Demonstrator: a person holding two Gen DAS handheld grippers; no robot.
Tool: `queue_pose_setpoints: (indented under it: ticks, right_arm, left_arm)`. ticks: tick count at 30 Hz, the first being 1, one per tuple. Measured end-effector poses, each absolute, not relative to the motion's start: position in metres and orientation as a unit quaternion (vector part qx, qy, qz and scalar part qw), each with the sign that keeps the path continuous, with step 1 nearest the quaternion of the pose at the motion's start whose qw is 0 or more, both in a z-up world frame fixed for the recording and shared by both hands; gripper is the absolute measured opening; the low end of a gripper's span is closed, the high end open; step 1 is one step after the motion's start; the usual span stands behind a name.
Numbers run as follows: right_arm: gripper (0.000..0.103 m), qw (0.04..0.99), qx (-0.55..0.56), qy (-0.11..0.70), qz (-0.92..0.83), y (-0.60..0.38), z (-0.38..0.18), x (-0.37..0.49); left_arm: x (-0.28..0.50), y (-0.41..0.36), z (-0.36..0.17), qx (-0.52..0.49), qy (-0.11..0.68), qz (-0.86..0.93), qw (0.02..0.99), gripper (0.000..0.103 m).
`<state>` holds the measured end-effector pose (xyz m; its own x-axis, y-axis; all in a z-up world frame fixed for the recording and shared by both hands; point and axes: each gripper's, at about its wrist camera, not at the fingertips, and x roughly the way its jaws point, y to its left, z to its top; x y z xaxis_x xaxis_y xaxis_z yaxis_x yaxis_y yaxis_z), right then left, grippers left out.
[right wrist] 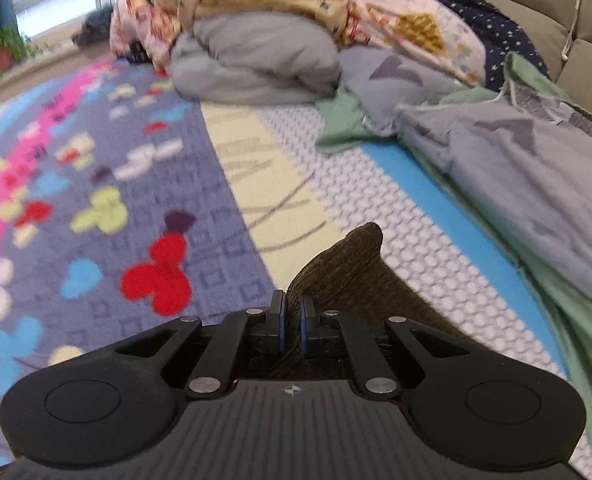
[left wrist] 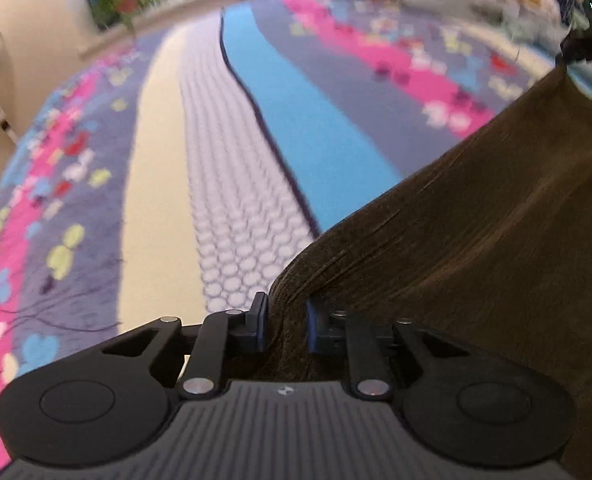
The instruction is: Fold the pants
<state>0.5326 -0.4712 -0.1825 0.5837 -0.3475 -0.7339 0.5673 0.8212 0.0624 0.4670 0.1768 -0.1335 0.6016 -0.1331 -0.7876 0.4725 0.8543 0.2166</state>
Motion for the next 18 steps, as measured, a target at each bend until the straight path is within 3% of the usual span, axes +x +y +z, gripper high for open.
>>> queue_pose_setpoints:
  ticks: [6, 11, 15, 18]
  right_arm:
    - [0.006, 0.905, 0.180, 0.328, -0.204, -0.488, -0.089, 0.407]
    - [0.006, 0.908, 0.188, 0.317, -0.197, -0.500, -0.043, 0.244]
    - [0.006, 0.893, 0.207, 0.341, -0.207, -0.507, -0.057, 0.106]
    - [0.006, 0.846, 0.233, 0.412, -0.245, -0.511, -0.125, 0.037]
  left_arm:
    - [0.356, 0.173, -0.081, 0.178, 0.368, -0.183, 0.894, 0.019]
    - [0.251, 0.186, -0.090, 0.130, 0.392, -0.176, 0.894, 0.018]
    - [0.189, 0.193, -0.132, 0.113, 0.433, -0.166, 0.879, 0.018]
    - [0.165, 0.191, -0.157, 0.108, 0.458, -0.161, 0.867, 0.020]
